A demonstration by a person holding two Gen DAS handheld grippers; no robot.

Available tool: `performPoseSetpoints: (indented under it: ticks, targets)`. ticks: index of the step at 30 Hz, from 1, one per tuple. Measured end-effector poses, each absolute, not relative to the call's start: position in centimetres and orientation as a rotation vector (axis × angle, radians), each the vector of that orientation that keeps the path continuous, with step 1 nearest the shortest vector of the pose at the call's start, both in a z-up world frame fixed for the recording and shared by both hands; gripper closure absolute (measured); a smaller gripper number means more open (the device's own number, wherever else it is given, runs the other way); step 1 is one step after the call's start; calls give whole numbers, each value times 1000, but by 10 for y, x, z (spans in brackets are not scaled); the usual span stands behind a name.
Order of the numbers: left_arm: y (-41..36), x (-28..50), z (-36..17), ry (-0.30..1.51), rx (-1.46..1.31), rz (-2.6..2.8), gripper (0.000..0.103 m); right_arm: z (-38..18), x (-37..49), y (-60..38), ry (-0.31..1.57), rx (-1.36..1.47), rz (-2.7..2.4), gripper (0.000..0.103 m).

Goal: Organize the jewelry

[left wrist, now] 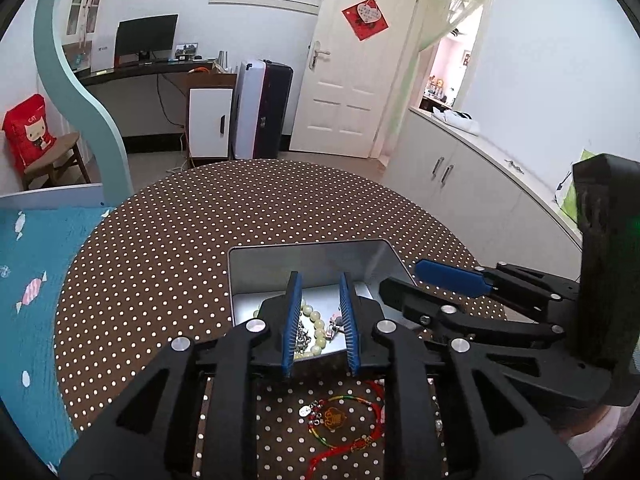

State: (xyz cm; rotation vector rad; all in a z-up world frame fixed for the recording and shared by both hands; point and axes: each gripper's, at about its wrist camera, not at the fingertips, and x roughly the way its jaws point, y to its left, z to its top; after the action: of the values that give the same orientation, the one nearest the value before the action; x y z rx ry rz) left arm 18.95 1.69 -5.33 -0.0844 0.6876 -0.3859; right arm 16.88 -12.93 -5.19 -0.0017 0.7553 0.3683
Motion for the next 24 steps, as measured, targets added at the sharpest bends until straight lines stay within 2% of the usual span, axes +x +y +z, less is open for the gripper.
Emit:
performPoseSetpoints:
  ticks: [4, 10, 13, 15, 22, 24]
  targets:
    - [18, 178, -50, 671, -81, -380, 77, -49, 155, -135, 736, -7, 357, 61]
    - [23, 152, -48, 650, -82, -383, 77, -49, 136, -146, 722, 5, 317, 59]
    - [27, 138, -51, 642, -84, -390, 64, -52, 123, -150, 712, 8, 300, 54]
    - [26, 129, -56, 644, -86, -384, 49, -57, 116, -153, 711, 12, 287, 51]
    - [25, 105, -83, 681, -90, -394, 47, -84, 93, -163, 752, 29, 237, 50]
    - [22, 101, -89, 685, -80, -408, 47, -88, 88, -165, 748, 36, 232, 47]
